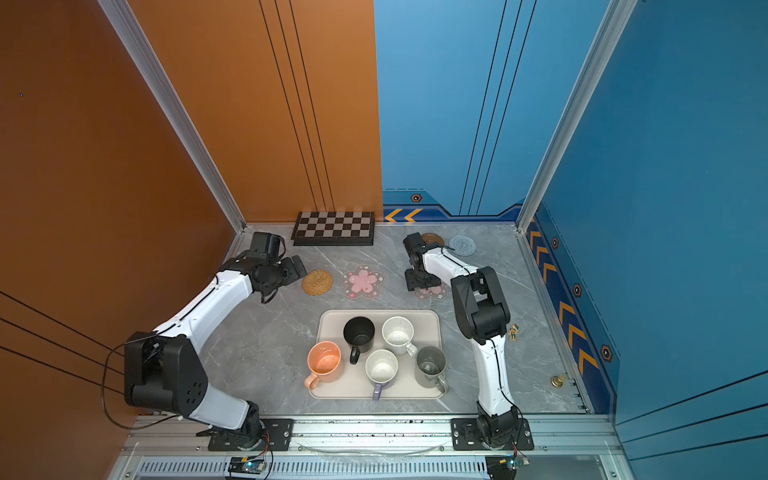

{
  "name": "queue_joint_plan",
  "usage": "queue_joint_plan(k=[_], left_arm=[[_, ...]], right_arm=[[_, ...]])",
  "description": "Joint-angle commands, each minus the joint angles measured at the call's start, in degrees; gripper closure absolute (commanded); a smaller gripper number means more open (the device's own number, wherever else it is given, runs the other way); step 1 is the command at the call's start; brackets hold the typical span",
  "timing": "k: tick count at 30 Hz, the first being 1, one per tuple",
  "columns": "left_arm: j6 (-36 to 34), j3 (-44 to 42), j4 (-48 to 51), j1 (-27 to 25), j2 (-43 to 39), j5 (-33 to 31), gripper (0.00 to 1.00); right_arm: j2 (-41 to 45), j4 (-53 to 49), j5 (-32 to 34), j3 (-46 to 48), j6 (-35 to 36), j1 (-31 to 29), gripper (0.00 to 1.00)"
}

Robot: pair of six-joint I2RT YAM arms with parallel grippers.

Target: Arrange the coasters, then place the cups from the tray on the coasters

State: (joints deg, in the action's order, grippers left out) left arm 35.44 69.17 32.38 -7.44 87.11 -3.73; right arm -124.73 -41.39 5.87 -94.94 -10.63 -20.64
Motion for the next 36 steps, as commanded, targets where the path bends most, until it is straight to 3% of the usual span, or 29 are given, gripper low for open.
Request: queue_joint_plan(k=[1, 19, 36], left_arm=[[0.5, 0.5, 0.2, 0.1, -0.2, 0.4, 0.02], [1.3, 0.9, 0.2, -0.8, 0.2, 0.2, 0.02], [1.2, 1.2, 0.2, -1.5, 0.9, -0.6, 0.02]], right_arm=[[-1.0, -4.7, 3.4, 2.8, 1.1, 1.9, 0.32], [0.6, -4.5, 4.0, 5.0, 1.2, 6.1, 0.32], [4.8, -2.7, 0.2, 7.6, 0.0, 8.8, 0.33]])
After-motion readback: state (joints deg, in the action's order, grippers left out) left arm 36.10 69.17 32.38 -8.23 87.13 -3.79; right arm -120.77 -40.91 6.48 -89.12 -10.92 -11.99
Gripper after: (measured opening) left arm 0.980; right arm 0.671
